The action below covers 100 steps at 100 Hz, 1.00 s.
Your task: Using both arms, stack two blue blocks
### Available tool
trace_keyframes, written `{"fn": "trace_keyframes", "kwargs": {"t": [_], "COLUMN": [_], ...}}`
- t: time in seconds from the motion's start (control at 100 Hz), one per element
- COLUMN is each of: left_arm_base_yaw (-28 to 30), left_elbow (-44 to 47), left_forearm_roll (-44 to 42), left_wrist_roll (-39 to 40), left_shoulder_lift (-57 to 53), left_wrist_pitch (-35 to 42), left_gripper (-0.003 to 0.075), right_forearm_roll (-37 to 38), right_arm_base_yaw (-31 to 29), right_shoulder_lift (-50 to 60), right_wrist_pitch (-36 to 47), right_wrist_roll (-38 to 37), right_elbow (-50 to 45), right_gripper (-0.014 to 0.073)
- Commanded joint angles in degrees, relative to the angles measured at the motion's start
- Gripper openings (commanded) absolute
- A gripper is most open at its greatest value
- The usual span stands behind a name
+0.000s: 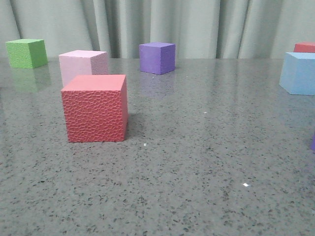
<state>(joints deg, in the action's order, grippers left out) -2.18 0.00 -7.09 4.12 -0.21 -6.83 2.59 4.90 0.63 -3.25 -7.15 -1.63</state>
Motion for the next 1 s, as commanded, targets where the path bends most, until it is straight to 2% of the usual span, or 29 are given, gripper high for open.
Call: {"fn": "trace_keyframes", "kwargs": {"t": [0.0, 0.35, 0.58, 0.83, 0.99], "left_arm_base_yaw": [0.1, 0.1, 0.1, 0.1, 0.1], "left_elbow": [2.4, 2.4, 1.9, -3.4, -10.1], "left_forearm_roll": [0.1, 0.1, 0.2, 0.4, 1.3], "left_wrist_roll": [0.6, 0.6, 0.6, 0.6, 0.6], "left_shoulder_lift": [-1.8, -1.8, -1.8, -1.7, 0.4], "left_wrist_pitch": [4.8, 4.8, 7.6, 6.8, -1.0], "left_gripper": [-0.0019, -0.0019, -0.0019, -0.0019, -0.0019], "right_forearm_roll": [0.1, 0.1, 0.1, -0.7, -0.8], "right_arm_base_yaw": [-0.4, -0.4, -0.4, -0.4, -0.4], "right_shoulder_lift": [1.5, 1.5, 1.4, 0.9, -2.3], "right_wrist_pitch": [4.6, 4.8, 9.2, 2.4, -4.0], "right_wrist_roll": [0.5, 0.5, 0.5, 0.5, 0.5], "right_elbow": [1.0, 1.1, 1.3, 7.3, 14.0], "right_gripper": [-0.0069, -0.0069, -0.0069, -0.0069, -0.0069]}}
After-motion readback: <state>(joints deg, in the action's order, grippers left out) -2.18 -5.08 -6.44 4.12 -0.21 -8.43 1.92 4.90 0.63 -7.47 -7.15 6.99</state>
